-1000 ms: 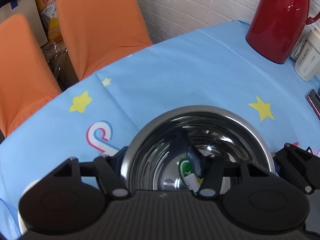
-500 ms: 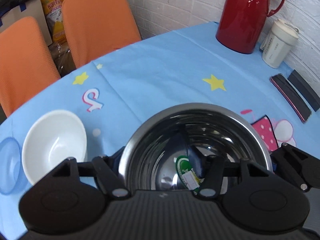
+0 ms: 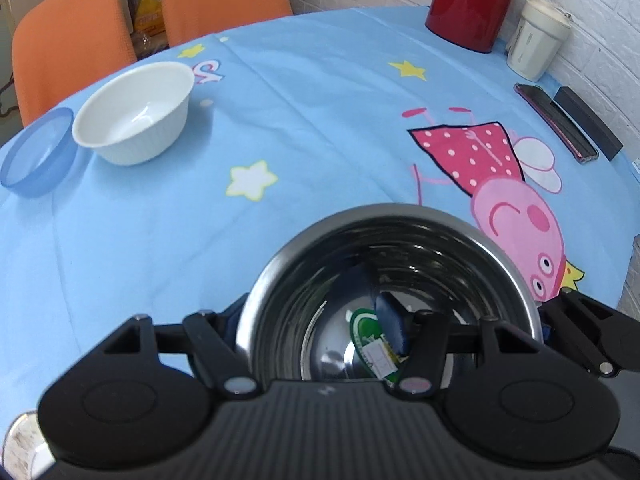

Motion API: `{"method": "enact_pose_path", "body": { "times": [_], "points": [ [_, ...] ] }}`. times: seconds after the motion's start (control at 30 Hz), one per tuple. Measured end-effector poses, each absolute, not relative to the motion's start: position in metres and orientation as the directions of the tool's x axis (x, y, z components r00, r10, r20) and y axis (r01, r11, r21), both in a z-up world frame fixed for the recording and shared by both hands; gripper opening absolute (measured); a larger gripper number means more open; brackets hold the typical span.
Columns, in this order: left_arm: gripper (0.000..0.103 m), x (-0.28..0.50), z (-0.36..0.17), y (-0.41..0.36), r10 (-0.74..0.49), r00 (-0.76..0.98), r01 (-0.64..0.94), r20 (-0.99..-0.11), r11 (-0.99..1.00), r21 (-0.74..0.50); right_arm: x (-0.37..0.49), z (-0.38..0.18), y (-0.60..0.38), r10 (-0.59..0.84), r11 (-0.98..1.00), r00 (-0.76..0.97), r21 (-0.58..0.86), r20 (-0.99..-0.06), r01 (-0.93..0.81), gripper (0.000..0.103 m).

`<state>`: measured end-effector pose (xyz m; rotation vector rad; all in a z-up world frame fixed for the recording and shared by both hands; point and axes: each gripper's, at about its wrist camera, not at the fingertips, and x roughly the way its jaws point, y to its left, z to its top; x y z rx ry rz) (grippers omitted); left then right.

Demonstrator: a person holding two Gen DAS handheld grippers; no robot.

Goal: Organize plates and bowls
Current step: 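Grasp the steel bowl rim with the left tool and lift it, then lower the steel bowl onto the tablecloth and open the left tool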

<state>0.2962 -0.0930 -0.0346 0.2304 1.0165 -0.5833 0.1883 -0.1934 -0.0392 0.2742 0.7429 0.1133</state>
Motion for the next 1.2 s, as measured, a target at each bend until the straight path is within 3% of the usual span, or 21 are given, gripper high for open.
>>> {"method": "enact_pose_path", "body": {
  "times": [0.43,0.47,0.53,0.63,0.93,1.2],
  "points": [
    [0.062,0.301,-0.041,-0.089,-0.333,0.445,0.539,-0.831,0.841,-0.048,0.191,-0.050,-0.185,0.221,0.960,0.729,0.276,-0.648,-0.046,0.082],
    [0.066,0.301,-0.041,-0.089,-0.340,0.437,0.543,-0.833,0.838,-0.056,0.193,-0.050,-0.186,0.228,0.958,0.728,0.281,-0.646,-0.050,0.082],
    [0.093,0.303,-0.041,-0.086,-0.364,0.418,0.539,-0.832,0.837,-0.095,0.193,-0.050,-0.190,0.255,0.949,0.724,0.309,-0.641,-0.060,0.081],
    [0.094,0.302,-0.031,-0.076,-0.400,0.440,0.516,-0.804,0.845,-0.139,0.186,-0.046,-0.202,0.274,0.931,0.732,0.363,-0.624,-0.039,0.081],
    [0.099,0.255,0.014,-0.021,-0.363,0.658,0.391,-0.659,0.914,-0.112,0.119,-0.029,-0.254,0.074,0.907,0.855,0.390,-0.514,0.156,0.081],
    [0.099,0.224,0.014,0.011,-0.243,0.727,0.321,-0.642,0.947,0.004,0.111,-0.039,-0.257,0.083,0.914,0.828,0.373,-0.555,0.159,0.082]
  ]
}}
